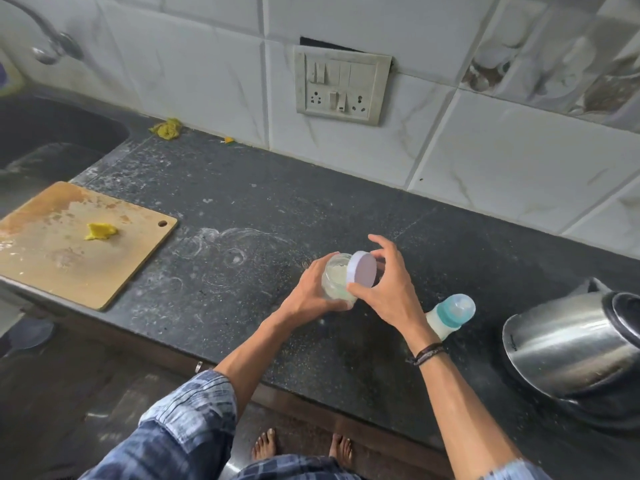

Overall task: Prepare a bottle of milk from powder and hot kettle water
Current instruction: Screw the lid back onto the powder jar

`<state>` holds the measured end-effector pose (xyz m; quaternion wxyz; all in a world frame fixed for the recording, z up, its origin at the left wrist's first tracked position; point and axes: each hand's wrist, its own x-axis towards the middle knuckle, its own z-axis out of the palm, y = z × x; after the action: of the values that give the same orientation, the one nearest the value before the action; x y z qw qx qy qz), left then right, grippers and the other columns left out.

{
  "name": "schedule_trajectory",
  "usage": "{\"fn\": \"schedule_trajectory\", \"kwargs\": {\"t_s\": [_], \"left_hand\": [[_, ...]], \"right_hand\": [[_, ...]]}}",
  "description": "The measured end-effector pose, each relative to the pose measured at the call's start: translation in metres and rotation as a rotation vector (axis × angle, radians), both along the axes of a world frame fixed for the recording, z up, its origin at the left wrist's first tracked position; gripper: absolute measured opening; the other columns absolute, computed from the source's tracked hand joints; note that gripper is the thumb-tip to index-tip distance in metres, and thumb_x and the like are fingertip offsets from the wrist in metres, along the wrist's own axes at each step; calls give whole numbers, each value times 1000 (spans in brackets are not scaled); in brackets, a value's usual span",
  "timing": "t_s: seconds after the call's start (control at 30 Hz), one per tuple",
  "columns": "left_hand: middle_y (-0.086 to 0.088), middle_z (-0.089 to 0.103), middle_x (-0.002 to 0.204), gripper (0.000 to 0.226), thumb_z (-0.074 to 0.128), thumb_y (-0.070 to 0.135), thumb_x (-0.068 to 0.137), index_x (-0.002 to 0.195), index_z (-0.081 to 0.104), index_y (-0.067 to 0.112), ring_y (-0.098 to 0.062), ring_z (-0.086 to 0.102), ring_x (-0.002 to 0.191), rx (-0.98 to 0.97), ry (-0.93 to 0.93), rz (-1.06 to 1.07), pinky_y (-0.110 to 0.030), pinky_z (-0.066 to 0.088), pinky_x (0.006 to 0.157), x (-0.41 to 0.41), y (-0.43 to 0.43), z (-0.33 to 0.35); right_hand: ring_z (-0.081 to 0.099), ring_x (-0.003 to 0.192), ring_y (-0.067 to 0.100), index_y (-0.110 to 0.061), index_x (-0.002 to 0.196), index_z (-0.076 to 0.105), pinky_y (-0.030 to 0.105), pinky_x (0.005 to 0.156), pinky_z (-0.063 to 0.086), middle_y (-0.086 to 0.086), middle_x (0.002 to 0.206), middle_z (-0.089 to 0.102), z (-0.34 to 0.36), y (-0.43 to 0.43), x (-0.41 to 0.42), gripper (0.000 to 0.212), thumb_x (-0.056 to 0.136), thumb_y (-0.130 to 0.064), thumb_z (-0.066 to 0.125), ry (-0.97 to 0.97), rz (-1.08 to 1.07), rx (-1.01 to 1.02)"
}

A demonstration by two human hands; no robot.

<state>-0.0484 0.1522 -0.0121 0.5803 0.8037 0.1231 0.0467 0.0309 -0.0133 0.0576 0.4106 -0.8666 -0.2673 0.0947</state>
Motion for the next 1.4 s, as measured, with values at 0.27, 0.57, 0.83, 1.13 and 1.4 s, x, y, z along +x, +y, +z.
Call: {"fn": "schedule_trajectory", "kwargs": {"t_s": [0.27, 0.57, 0.83, 1.13, 1.4], "left_hand": [[5, 57, 140, 97, 95, 36, 61, 146, 48, 30, -17, 55, 129, 26, -1, 41, -51, 46, 110, 3, 1, 0], [4, 56, 141, 104, 91, 47, 57, 149, 45, 30, -19, 55, 130, 54, 38, 46, -51, 44, 111, 2, 2, 1], [7, 56, 142, 105, 91, 50, 56, 149, 46, 31, -17, 55, 130, 66, 34, 54, -52, 46, 110, 4, 5, -4], [15, 56, 140, 99, 90, 52, 57, 143, 44, 45, -11, 54, 128, 116, 14, 48, -49, 44, 112, 4, 6, -8], [44, 51, 123, 89, 88, 57, 57, 131, 41, 60, 8, 51, 116, 158, 26, 28, -41, 42, 110, 3, 8, -2]], "right_hand": [[52, 126, 19, -35, 150, 40, 30, 98, 46, -2, 143, 55, -1, 18, 14, 88, 77, -29, 89, -83, 159, -172], [50, 124, 25, -30, 151, 40, 31, 91, 40, -4, 146, 58, 8, 33, 22, 90, 75, -36, 88, -144, 235, -372], [53, 116, 31, -18, 142, 53, 39, 98, 45, 10, 132, 57, 17, 42, 9, 82, 80, -67, 76, -243, 138, -517], [58, 119, 29, -15, 144, 52, 37, 91, 47, 8, 133, 54, 27, 32, 7, 80, 82, -55, 82, -184, 145, -593], [65, 110, 29, -14, 137, 57, 34, 78, 45, 11, 128, 59, 31, 24, 5, 76, 79, -55, 84, -181, 90, -644]]}}
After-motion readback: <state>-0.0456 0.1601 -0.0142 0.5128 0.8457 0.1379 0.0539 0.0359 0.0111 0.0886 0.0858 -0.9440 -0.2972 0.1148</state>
